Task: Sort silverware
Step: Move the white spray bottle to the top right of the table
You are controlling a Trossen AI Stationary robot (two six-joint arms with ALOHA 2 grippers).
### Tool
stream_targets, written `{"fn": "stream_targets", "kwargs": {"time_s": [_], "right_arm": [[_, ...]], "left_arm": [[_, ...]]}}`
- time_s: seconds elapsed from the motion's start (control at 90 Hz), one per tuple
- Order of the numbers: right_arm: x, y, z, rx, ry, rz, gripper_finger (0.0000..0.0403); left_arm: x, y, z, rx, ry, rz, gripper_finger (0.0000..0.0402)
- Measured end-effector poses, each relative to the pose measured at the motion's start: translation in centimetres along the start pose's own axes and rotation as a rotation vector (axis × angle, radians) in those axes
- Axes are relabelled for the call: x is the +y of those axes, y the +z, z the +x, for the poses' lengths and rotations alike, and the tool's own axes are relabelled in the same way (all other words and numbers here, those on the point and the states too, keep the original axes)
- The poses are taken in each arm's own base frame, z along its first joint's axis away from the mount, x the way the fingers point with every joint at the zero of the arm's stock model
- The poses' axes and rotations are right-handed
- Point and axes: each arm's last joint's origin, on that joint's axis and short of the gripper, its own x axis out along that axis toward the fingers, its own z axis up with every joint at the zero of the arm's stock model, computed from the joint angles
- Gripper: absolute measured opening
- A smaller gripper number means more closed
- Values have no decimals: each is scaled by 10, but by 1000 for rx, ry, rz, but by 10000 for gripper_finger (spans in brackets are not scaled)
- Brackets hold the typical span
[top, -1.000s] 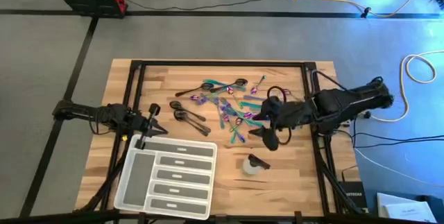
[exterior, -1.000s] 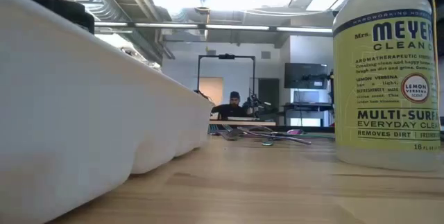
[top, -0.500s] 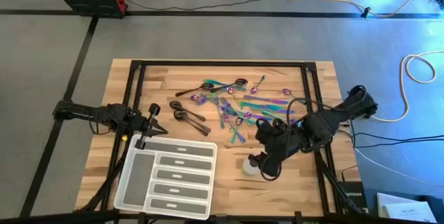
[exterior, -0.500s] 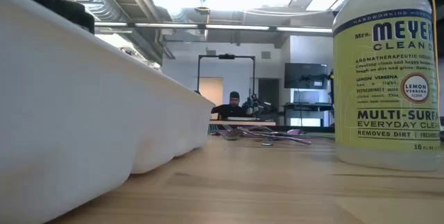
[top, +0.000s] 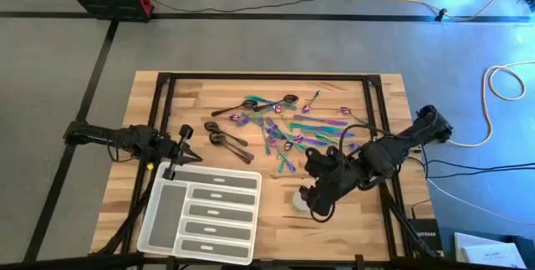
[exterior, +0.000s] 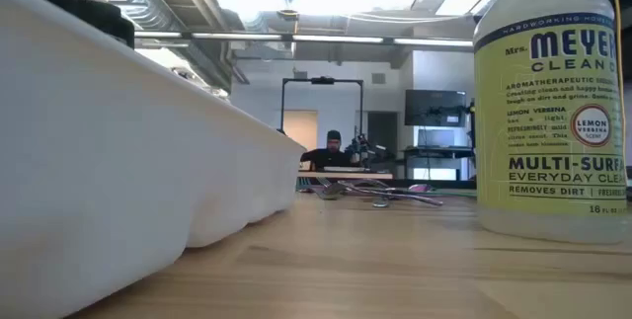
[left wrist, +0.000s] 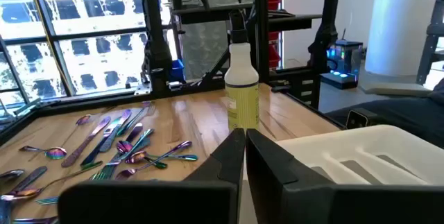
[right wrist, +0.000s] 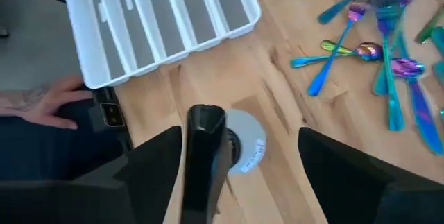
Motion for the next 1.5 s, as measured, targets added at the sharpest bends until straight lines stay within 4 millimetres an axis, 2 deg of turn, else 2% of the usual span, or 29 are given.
{"fn": "stream_targets", "kwargs": {"time_s": [0.233,0.511,0.733,1.244,1.378,1.5], "right_arm": [[12,-7,1,-8,45,-55,272],[23,-15,31,30,-66,-136,272],[22,-17,40,25,-142,-161,268],[21,-17,40,36,-143,-179,116],[23,-17,37,73,-103,-223,92],[27,-12,26,69,-65,-245,87]], "left_arm": [[0,0,0,0,0,0,0],[0,0,0,0,0,0,0],[0,0,0,0,0,0,0],[0,0,0,0,0,0,0],[0,0,0,0,0,0,0],[0,0,0,0,0,0,0]]}}
